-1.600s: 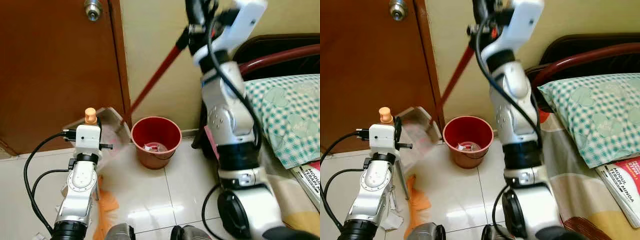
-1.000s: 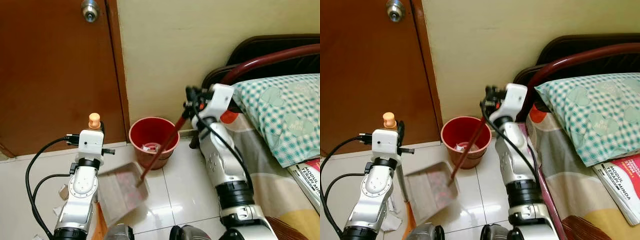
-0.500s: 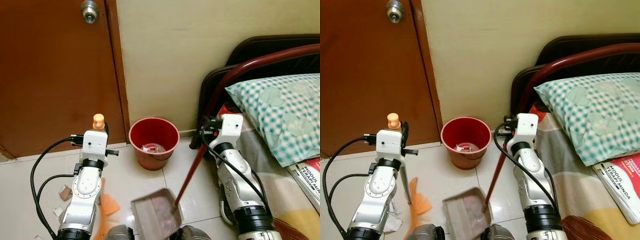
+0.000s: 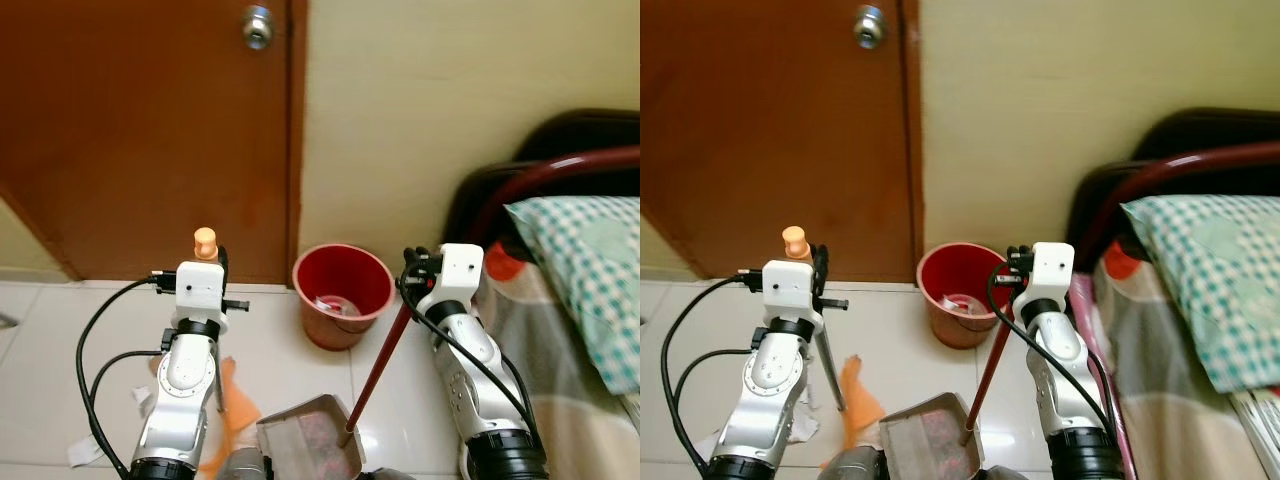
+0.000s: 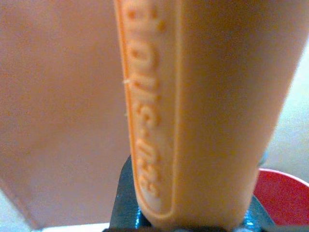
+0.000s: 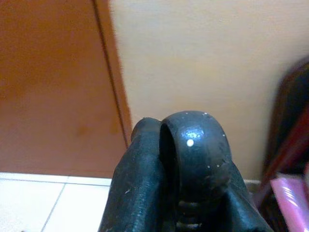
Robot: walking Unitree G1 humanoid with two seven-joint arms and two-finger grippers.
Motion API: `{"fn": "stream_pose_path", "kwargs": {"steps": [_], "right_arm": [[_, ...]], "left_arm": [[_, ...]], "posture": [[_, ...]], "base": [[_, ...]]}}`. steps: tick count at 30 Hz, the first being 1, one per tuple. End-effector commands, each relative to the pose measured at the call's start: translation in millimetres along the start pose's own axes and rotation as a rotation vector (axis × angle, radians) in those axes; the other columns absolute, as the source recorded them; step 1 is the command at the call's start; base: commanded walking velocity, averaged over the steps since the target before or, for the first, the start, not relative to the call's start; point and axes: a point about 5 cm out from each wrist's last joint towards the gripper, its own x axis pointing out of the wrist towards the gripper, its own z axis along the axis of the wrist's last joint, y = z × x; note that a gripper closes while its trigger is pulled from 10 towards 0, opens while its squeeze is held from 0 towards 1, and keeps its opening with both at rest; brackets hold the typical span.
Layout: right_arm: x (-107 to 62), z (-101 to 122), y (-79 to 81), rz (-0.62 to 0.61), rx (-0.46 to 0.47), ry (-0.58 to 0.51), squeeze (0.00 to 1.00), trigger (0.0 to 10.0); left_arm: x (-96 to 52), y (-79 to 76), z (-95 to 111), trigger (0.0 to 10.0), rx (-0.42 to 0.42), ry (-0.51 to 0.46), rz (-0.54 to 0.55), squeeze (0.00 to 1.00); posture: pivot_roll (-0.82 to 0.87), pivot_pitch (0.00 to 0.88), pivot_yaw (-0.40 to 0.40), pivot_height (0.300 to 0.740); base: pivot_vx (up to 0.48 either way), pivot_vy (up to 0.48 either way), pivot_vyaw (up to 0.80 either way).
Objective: Sweep floor
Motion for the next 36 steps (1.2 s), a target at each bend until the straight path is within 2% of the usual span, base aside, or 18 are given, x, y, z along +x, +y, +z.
{"fn": "stream_pose_path", "kwargs": {"steps": [1, 7, 12, 21, 27, 31, 36], "right_arm": [[-0.2, 6, -4.2, -0.015, -0.015, -0.033, 0.00, 10.0], [0.2, 4, -11.1, -0.051, -0.033, -0.036, 0.00, 10.0], [-0.9, 1, -19.3, -0.092, -0.049, -0.024, 0.00, 10.0], [2.7, 14, -32.3, -0.149, -0.060, -0.068, 0.00, 10.0], [4.8, 14, -30.5, -0.146, -0.046, -0.073, 0.00, 10.0], [3.2, 11, -27.4, -0.144, -0.067, -0.066, 0.00, 10.0], [4.1, 12, -25.5, -0.138, -0.076, -0.067, 0.00, 10.0]], "left_arm": [[-4.6, -1.3, -11, 10.0, -0.015, 0.064, -0.010, 0.00], [-3.8, -7.5, -9, 10.0, -0.085, 0.059, -0.068, 0.00], [-6.8, -12.8, -11, 10.0, -0.101, 0.065, -0.079, 0.00], [-3.4, -5.1, -2, 10.0, -0.112, 0.034, -0.052, 0.00], [-0.8, -5.8, -1, 10.0, -0.108, 0.029, -0.069, 0.00], [2.6, -7.6, 2, 10.0, -0.111, 0.025, -0.072, 0.00], [4.0, -10.4, 6, 10.0, -0.115, 0.012, -0.079, 0.00]], "posture": [[0.03, 0.023, -0.035, 0.740], [0.03, 0.016, -0.032, 0.740], [0.03, 0.010, -0.037, 0.740], [0.01, 0.004, -0.031, 0.740], [0.00, 0.003, -0.026, 0.740], [0.00, 0.004, -0.027, 0.740], [0.00, 0.006, -0.031, 0.740]], "base": [[0.000, 0.000, 0.80], [0.000, 0.000, 0.80], [0.000, 0.000, 0.80], [0.000, 0.000, 0.71], [0.000, 0.000, 0.07], [0.000, 0.126, 0.00], [0.000, 0.268, 0.73]]}}
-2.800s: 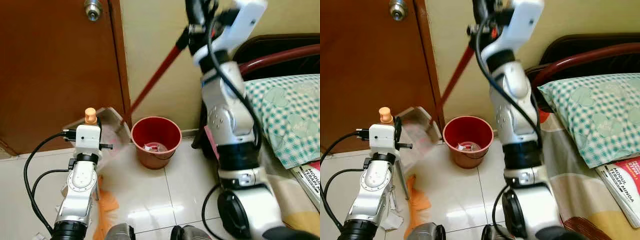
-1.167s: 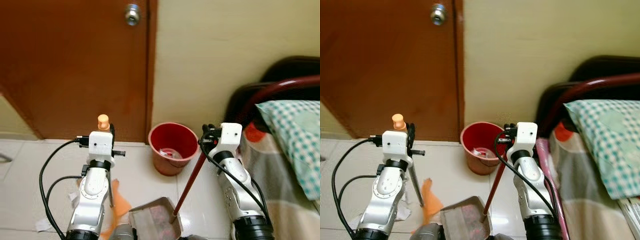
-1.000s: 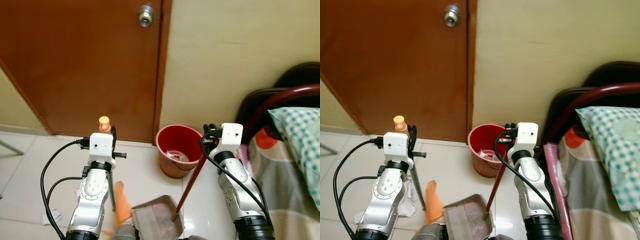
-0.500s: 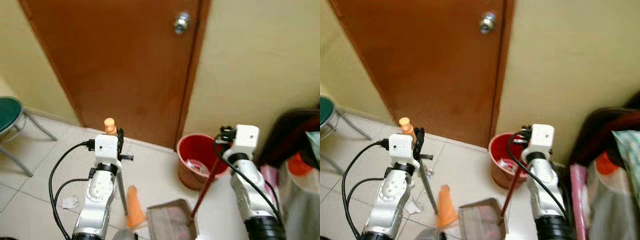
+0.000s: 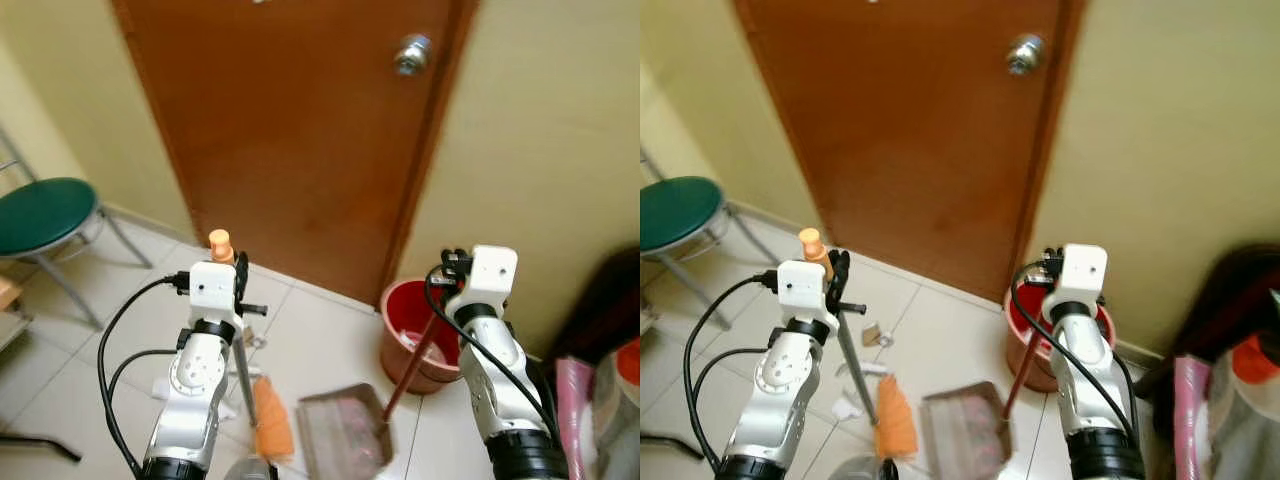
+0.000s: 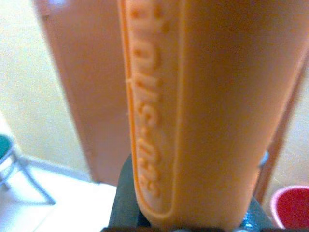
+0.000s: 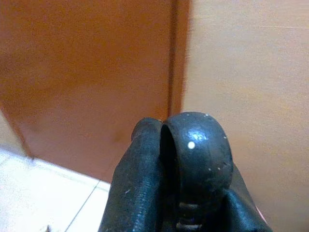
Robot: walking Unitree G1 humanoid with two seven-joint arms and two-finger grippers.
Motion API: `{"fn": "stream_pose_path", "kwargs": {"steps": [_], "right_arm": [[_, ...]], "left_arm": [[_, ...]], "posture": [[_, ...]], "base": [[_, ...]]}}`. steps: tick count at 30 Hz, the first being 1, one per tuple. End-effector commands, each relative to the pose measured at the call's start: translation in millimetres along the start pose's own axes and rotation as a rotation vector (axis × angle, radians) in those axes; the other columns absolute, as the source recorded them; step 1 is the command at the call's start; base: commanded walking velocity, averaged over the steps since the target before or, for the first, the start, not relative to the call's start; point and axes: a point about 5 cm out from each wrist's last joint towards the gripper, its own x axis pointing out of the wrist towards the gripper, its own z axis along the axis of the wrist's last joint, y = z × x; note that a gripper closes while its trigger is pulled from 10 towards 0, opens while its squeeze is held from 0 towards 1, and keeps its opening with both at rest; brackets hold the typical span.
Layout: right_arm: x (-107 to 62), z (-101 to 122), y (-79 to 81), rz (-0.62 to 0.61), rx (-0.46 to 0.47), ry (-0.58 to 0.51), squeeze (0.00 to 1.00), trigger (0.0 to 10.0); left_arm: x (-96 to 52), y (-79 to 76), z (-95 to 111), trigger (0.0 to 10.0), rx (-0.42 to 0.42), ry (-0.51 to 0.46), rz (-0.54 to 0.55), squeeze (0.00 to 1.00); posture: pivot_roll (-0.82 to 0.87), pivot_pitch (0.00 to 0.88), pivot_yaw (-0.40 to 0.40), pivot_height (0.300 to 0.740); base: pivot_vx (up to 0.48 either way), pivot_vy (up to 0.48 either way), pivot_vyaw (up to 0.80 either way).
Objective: Sweep floor
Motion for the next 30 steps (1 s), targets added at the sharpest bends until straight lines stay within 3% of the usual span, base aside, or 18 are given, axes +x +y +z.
{"fn": "stream_pose_path", "kwargs": {"steps": [1, 12, 18, 30], "right_arm": [[5.5, 12, 7.2, 0.018, 0.009, -0.046, 0.00, 10.0], [10.3, 14, 5.6, 0.011, 0.000, -0.051, 0.00, 10.0], [9.7, 13, 5.9, 0.005, -0.002, -0.048, 0.00, 10.0], [13.2, 15, 9.2, 0.007, -0.012, -0.060, 0.00, 10.0]], "left_arm": [[0.9, 2.3, 3, 10.0, -0.012, -0.009, 0.013, 0.00], [3.4, 0.9, 8, 10.0, -0.009, -0.022, 0.005, 0.00], [4.9, -3.1, 13, 10.0, 0.018, -0.042, -0.022, 0.00], [15.1, -15.8, 57, 10.0, 0.164, -0.235, -0.145, 0.00]], "posture": [[0.00, 0.006, -0.031, 0.740], [0.00, 0.006, -0.033, 0.740], [0.00, 0.012, -0.032, 0.740], [0.01, 0.047, -0.029, 0.740]], "base": [[0.000, 0.270, 0.80], [0.000, 0.284, 0.80], [0.000, 0.000, 0.41], [0.000, 0.000, 0.00]]}}
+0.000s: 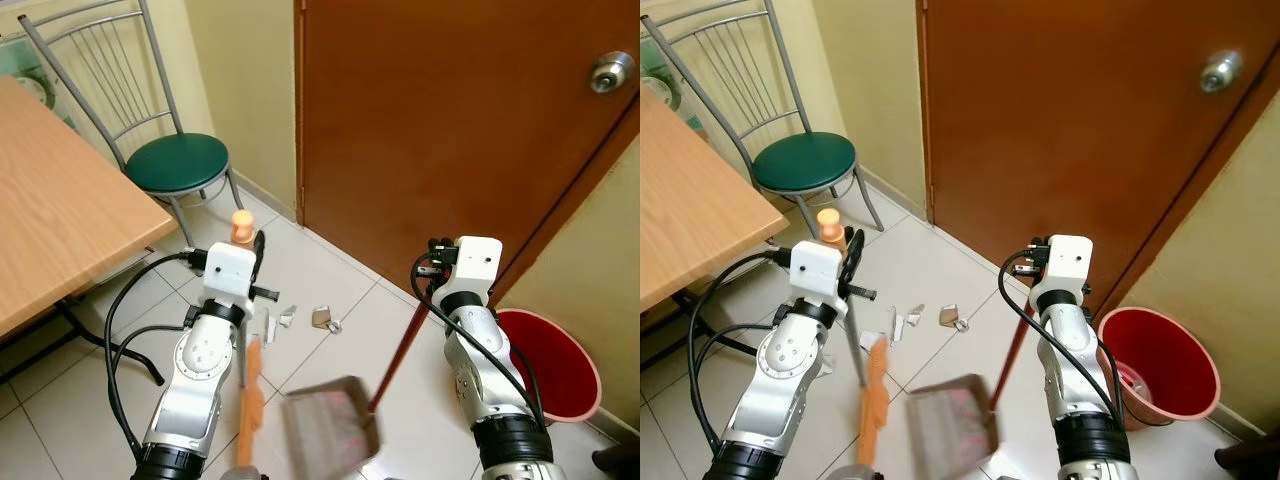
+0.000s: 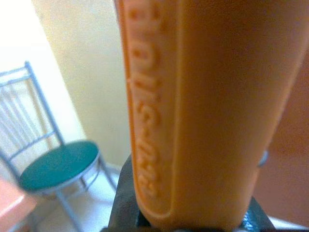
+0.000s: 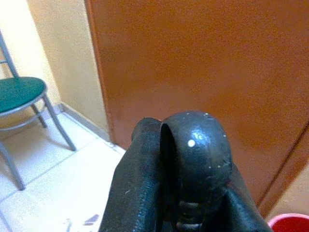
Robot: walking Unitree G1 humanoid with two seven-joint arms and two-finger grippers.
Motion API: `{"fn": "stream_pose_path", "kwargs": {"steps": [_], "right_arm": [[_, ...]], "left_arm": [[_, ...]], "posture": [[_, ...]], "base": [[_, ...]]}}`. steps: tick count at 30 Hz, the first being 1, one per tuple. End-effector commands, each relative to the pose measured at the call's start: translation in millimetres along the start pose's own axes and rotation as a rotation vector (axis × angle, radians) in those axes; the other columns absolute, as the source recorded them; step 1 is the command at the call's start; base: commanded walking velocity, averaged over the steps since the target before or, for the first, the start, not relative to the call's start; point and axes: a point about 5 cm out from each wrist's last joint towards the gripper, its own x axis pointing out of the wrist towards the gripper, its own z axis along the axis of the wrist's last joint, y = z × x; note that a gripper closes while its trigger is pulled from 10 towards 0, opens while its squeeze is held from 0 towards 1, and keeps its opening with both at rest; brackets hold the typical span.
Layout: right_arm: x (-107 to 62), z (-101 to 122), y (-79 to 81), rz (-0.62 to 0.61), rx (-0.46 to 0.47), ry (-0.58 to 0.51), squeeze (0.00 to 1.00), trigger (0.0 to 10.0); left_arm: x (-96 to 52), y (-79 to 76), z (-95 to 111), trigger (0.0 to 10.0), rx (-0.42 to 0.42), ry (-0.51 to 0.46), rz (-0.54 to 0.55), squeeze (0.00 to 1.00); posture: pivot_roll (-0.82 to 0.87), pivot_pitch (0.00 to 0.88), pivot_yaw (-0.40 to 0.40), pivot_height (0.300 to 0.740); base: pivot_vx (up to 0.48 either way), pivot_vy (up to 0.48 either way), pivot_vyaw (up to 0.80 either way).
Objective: Sweep floor
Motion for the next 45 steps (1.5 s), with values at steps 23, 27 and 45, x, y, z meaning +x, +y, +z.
{"fn": "stream_pose_path", "kwargs": {"steps": [23, 27, 45], "right_arm": [[1.6, 8, -6.2, -0.017, -0.006, -0.031, 0.00, 10.0], [-2.2, 10, -12.4, -0.022, -0.017, -0.027, 0.00, 10.0], [-20.9, 16, -32.0, -0.048, -0.059, -0.007, 0.00, 10.0]], "left_arm": [[-17.2, 103.6, -2, 10.0, 0.205, 0.068, 0.448, 0.00], [-13.9, 112.1, -6, 10.0, 0.208, 0.078, 0.457, 0.00], [32.5, 126.1, 15, 10.0, 0.229, -0.034, 0.404, 0.00]], "posture": [[0.02, 0.111, -0.041, 0.740], [0.00, 0.137, -0.051, 0.740], [-0.09, 0.201, -0.070, 0.740]], "base": [[0.000, 0.000, 0.00], [0.000, 0.000, 0.00], [0.000, 0.000, 0.00]]}}
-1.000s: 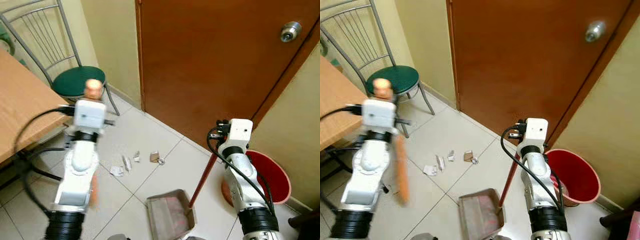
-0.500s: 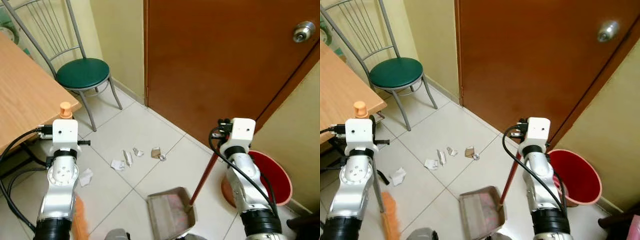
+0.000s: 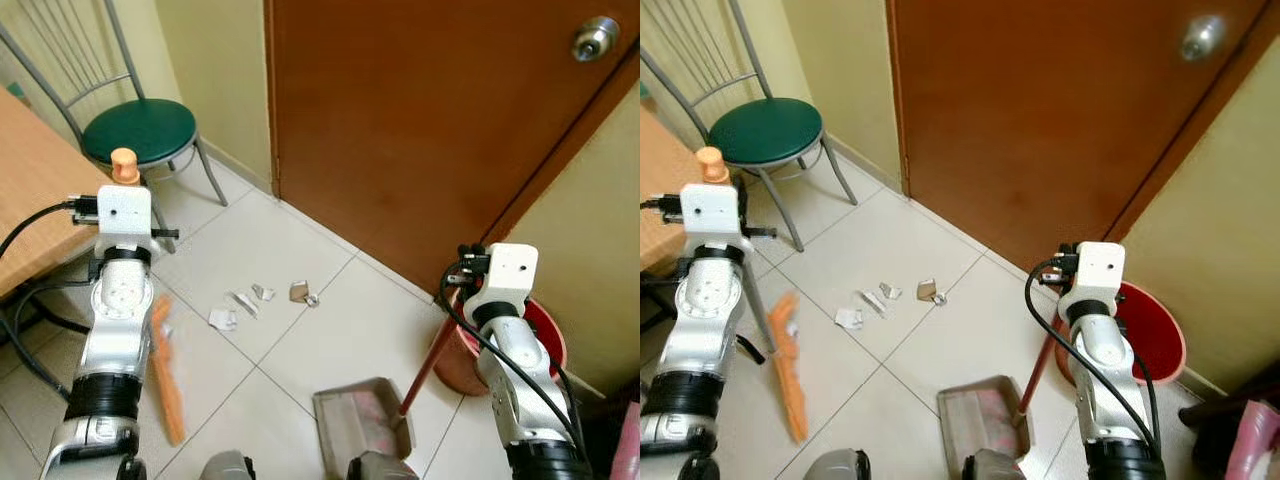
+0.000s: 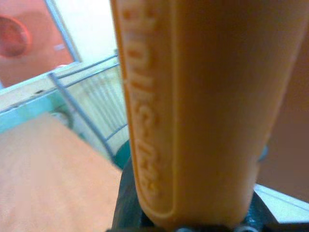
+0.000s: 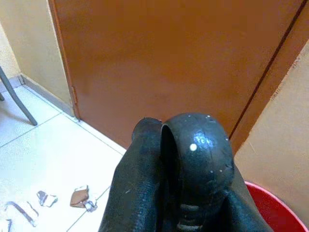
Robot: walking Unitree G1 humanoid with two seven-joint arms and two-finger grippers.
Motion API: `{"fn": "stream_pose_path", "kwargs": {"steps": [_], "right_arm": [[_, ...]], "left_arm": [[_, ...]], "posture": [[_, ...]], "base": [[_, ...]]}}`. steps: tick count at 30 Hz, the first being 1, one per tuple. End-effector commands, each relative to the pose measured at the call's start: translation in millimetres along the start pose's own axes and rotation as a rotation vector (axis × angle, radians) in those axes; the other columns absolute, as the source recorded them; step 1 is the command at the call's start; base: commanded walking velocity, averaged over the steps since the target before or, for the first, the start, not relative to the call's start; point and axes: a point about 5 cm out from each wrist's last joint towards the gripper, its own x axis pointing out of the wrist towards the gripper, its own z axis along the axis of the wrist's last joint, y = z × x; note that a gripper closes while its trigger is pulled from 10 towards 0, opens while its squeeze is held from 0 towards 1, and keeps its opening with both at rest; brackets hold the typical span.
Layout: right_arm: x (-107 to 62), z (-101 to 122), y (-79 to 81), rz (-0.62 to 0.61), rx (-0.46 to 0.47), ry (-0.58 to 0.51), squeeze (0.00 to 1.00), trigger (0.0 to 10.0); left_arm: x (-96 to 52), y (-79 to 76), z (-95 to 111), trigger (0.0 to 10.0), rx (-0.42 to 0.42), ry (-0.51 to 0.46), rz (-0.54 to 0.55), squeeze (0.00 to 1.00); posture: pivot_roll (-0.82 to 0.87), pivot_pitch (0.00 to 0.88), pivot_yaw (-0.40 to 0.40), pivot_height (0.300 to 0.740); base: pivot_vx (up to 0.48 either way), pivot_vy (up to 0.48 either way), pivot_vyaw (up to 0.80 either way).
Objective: Sweep floor
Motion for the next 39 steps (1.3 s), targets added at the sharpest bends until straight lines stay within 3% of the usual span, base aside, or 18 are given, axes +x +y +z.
{"fn": "stream_pose_path", "kwargs": {"steps": [1, 6, 11, 14, 21, 23, 24, 29, 31, 33, 35, 38, 39], "right_arm": [[-1.9, 5, -4.6, -0.015, -0.009, -0.011, 0.00, 10.0], [-6.0, 4, -8.2, -0.020, -0.024, -0.001, 0.00, 10.0], [-7.1, 4, -9.0, -0.026, -0.031, 0.009, 0.00, 10.0], [-6.9, 4, -8.9, -0.026, -0.031, 0.011, 0.00, 10.0], [-4.0, 5, -4.7, -0.024, -0.025, 0.013, 0.00, 10.0], [-3.8, 5, -4.6, -0.024, -0.025, 0.013, 0.00, 10.0], [-3.2, 4, -3.9, -0.025, -0.023, 0.013, 0.00, 10.0], [-0.7, 5, -2.2, -0.028, -0.020, 0.010, 0.00, 10.0], [2.9, 6, -1.1, -0.031, -0.018, 0.004, 0.00, 10.0], [3.9, 6, -0.8, -0.031, -0.017, 0.003, 0.00, 10.0], [8.7, 7, 1.5, -0.030, -0.012, -0.003, 0.00, 10.0], [11.4, 7, 3.7, -0.028, -0.008, -0.006, 0.00, 10.0], [14.0, 7, 6.0, -0.025, -0.005, -0.009, 0.00, 10.0]], "left_arm": [[5.8, -0.3, 8, 10.0, 0.020, -0.046, -0.018, 0.00], [10.3, -12.3, -10, 10.0, 0.008, 0.068, -0.054, 0.00], [3.8, -28.4, -28, 10.0, -0.080, 0.173, -0.094, 0.00], [1.6, -34.5, -32, 10.0, -0.103, 0.202, -0.114, 0.00], [-4.7, -70.2, -33, 10.0, -0.191, 0.244, -0.221, 0.00], [-5.7, -74.3, -32, 10.0, -0.200, 0.244, -0.232, 0.00], [-9.6, -88.5, -29, 10.0, -0.228, 0.242, -0.274, 0.00], [-18.6, -117.4, -20, 10.0, -0.305, 0.245, -0.352, 0.00], [-26.1, -138.5, -11, 10.0, -0.359, 0.240, -0.418, 0.00], [-27.2, -141.8, -9, 10.0, -0.364, 0.237, -0.429, 0.00], [-31.8, -156.5, 9, 10.0, -0.403, 0.187, -0.490, 0.00], [-33.2, -161.4, 20, 10.0, -0.418, 0.152, -0.509, 0.00], [-31.5, -160.9, 33, 10.0, -0.416, 0.100, -0.511, 0.00]], "posture": [[-0.09, 0.201, -0.070, 0.740], [-0.11, 0.208, -0.061, 0.740], [-0.11, 0.212, -0.057, 0.740], [-0.11, 0.212, -0.057, 0.740], [-0.10, 0.209, -0.048, 0.740], [-0.10, 0.209, -0.048, 0.740], [-0.09, 0.205, -0.043, 0.740], [-0.09, 0.195, -0.039, 0.740], [-0.08, 0.185, -0.037, 0.740], [-0.08, 0.182, -0.037, 0.740], [-0.06, 0.172, -0.036, 0.740], [-0.05, 0.162, -0.036, 0.740], [-0.05, 0.154, -0.036, 0.740]], "base": [[0.000, 0.000, 0.00], [0.000, 0.000, 0.00], [0.000, 0.000, 0.00], [0.000, 0.000, 0.00], [0.000, 0.000, 0.00], [0.000, 0.000, 0.00], [0.000, 0.000, 0.00], [0.000, 0.000, 0.00], [0.000, 0.000, 0.00], [0.000, 0.000, 0.00], [0.000, 0.000, 0.00], [0.000, 0.000, 0.00], [0.000, 0.000, 0.00]]}}
